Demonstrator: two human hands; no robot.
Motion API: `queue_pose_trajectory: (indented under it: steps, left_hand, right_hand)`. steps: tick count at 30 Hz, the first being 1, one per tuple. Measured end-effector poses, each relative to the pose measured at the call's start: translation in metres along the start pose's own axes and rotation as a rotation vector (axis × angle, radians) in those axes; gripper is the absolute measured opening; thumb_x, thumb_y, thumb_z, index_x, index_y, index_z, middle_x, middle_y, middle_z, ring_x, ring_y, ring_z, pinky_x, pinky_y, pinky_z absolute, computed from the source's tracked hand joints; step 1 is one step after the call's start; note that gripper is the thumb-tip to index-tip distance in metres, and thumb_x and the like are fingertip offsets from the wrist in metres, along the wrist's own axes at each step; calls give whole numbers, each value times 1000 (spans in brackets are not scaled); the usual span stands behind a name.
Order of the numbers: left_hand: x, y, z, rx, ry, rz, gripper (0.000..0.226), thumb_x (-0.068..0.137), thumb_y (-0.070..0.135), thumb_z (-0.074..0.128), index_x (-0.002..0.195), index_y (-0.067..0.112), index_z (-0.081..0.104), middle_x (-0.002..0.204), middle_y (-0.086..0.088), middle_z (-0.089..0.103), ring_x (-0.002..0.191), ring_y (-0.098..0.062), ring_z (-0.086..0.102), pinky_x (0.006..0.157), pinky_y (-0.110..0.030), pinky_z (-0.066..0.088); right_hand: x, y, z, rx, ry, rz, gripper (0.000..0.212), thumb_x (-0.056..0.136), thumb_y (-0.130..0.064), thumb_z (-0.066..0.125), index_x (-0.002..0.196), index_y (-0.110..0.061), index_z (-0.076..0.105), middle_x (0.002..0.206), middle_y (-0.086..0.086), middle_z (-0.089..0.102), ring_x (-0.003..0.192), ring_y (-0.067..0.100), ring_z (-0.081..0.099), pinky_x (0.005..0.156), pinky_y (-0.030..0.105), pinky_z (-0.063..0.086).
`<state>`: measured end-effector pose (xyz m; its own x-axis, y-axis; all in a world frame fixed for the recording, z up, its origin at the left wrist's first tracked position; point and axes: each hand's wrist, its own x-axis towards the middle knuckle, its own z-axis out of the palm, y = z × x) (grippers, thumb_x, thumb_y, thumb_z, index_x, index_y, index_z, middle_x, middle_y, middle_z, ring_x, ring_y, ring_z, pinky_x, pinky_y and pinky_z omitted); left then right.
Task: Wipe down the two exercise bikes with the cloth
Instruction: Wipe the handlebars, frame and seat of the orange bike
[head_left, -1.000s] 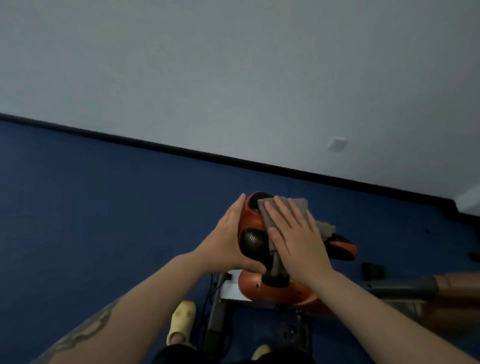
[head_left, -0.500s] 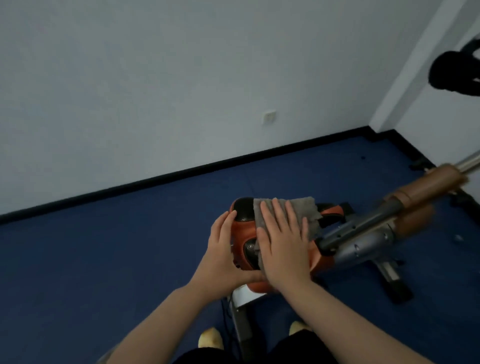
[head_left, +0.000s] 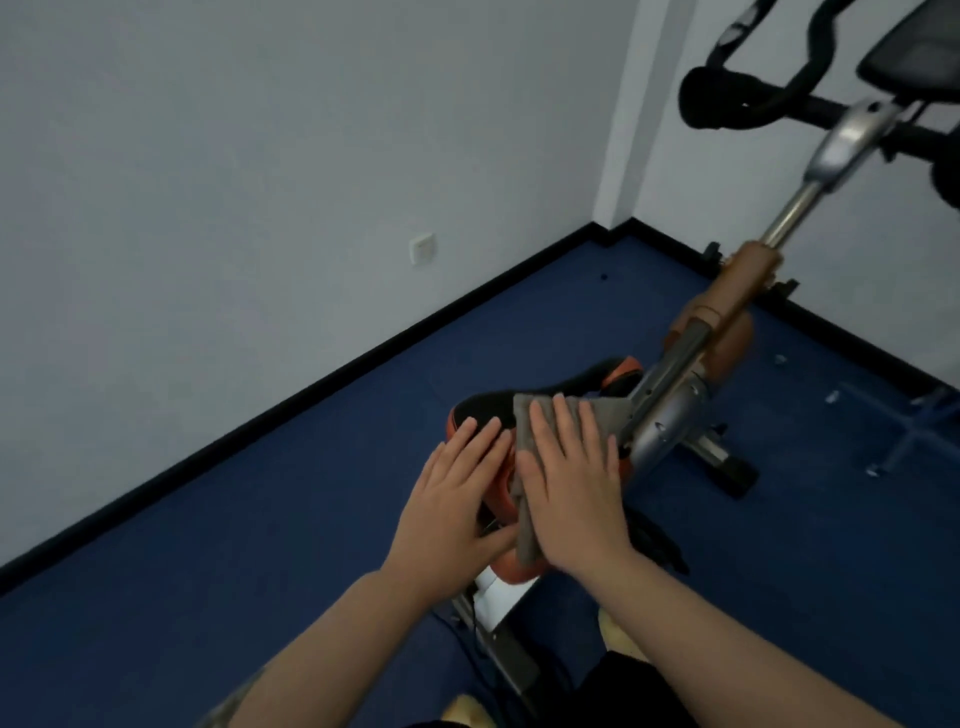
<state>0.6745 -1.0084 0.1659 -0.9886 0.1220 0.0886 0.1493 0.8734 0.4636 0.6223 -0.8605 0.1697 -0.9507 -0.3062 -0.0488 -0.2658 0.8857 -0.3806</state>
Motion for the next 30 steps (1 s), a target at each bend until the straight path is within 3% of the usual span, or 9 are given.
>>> queue_pose_trajectory:
  steps: [4,8,11,14,18,22,26,30]
  left_hand:
    - [2,-4,-2,-48,23,48,87,82,75,41,152,31,16,160,16,10,148,0,-6,121,-27,4]
    - [1,-16,-1,-68,54,117,73,89,66,39,151,31,23,160,15,15,149,-2,0,120,-25,6]
    - [4,-24,-2,-20,44,170,70,90,68,36,150,33,27,159,13,17,149,-5,1,118,-20,0]
    - [8,-31,-7,-6,39,202,65,91,65,38,147,35,31,157,10,24,146,-7,6,118,-27,7]
    - [10,-35,-7,-41,26,212,60,92,63,39,147,39,31,157,14,24,146,-8,9,118,-31,11]
    - [11,-34,-7,-91,49,211,53,96,54,41,146,38,35,156,14,25,145,-3,5,118,-26,5]
    - [12,-32,-6,-114,124,180,40,100,29,51,139,35,50,149,10,41,139,-9,24,115,-34,19]
    - [24,-21,-7,-58,251,121,26,96,35,52,116,30,67,123,12,58,114,-11,43,95,-29,34]
  right_hand:
    - [25,-14,-5,35,55,209,59,103,-44,11,155,-23,-5,163,2,-11,148,21,-18,121,49,1]
    - [-15,-14,15,17,98,78,64,96,-52,-4,152,-23,-11,162,2,-15,147,19,-22,122,44,1]
    - [3,6,5,183,69,-20,58,101,-49,10,154,-27,1,162,-7,-8,146,9,-21,123,44,0]
    - [23,17,-7,277,49,-50,51,105,-38,26,154,-29,14,162,-12,0,146,4,-16,122,45,0]
    - [-6,8,12,223,137,-75,58,101,-50,14,155,-29,13,162,-12,1,145,3,-19,122,40,0]
    - [21,8,1,153,55,24,55,102,-48,17,155,-32,8,163,-7,-3,148,11,-16,122,47,3]
    - [33,-10,1,44,92,196,56,103,-41,18,156,-27,3,164,0,-6,149,20,-14,122,47,5]
    - [0,-16,15,48,123,158,63,97,-49,7,156,-25,5,164,2,-5,149,21,-14,122,43,6]
